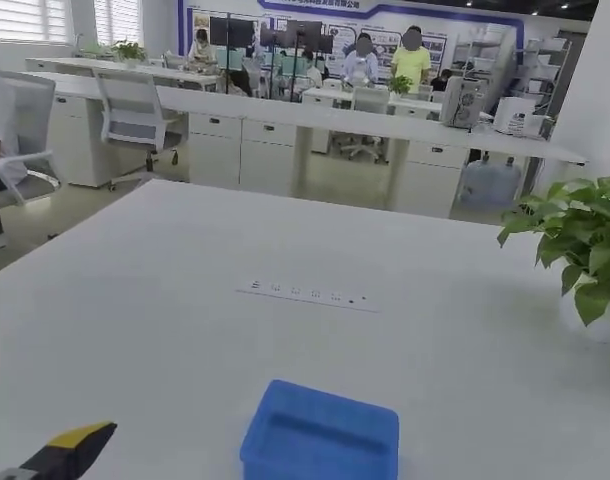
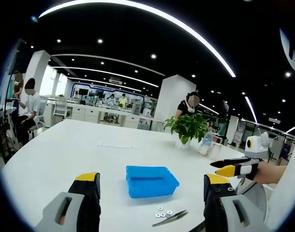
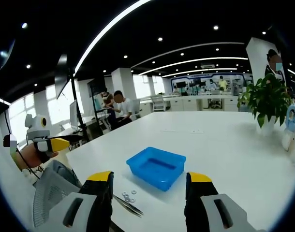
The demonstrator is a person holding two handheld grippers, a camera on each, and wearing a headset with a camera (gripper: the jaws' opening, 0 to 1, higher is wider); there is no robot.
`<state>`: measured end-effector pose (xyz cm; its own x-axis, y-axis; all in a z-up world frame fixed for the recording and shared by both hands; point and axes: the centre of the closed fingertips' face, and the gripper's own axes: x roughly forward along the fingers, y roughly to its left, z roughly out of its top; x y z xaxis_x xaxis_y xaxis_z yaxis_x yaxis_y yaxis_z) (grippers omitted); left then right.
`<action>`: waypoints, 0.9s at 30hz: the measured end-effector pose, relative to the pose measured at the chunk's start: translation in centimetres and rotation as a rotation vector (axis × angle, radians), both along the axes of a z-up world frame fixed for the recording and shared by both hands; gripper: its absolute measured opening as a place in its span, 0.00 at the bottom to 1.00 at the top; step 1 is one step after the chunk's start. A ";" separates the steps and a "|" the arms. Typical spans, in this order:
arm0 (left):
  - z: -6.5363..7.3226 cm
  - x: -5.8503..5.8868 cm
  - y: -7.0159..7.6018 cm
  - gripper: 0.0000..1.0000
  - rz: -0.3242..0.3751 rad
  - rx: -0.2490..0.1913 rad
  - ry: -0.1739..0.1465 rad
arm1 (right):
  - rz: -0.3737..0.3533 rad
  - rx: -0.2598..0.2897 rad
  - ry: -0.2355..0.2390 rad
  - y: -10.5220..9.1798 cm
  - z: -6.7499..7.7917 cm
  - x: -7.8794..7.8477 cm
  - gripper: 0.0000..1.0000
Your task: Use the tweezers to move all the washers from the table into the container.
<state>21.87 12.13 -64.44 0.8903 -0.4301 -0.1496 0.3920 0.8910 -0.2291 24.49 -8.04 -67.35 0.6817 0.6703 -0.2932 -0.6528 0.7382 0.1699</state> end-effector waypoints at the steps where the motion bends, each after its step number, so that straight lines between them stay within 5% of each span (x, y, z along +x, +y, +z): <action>1: 0.0 0.0 0.0 0.90 0.000 0.000 0.000 | 0.001 0.000 -0.001 0.0 0.0 0.0 0.58; 14: -1.0 1.0 -0.8 0.88 -0.042 0.018 0.036 | -0.012 -0.009 0.011 -0.2 -0.4 0.3 0.58; 18: -2.7 1.0 -1.0 0.79 -0.086 0.088 0.094 | -0.001 -0.043 0.029 0.2 -1.5 0.2 0.57; 21: -4.3 1.1 -0.8 0.72 -0.111 0.158 0.156 | 0.055 -0.143 0.072 0.8 -3.7 -0.5 0.56; 23: -4.8 1.5 -0.9 0.67 -0.120 0.163 0.171 | 0.090 -0.207 0.083 1.4 -4.8 -0.9 0.53; 27: -5.8 2.1 -1.4 0.59 -0.168 0.164 0.225 | 0.158 -0.234 0.098 3.0 -5.9 -1.3 0.47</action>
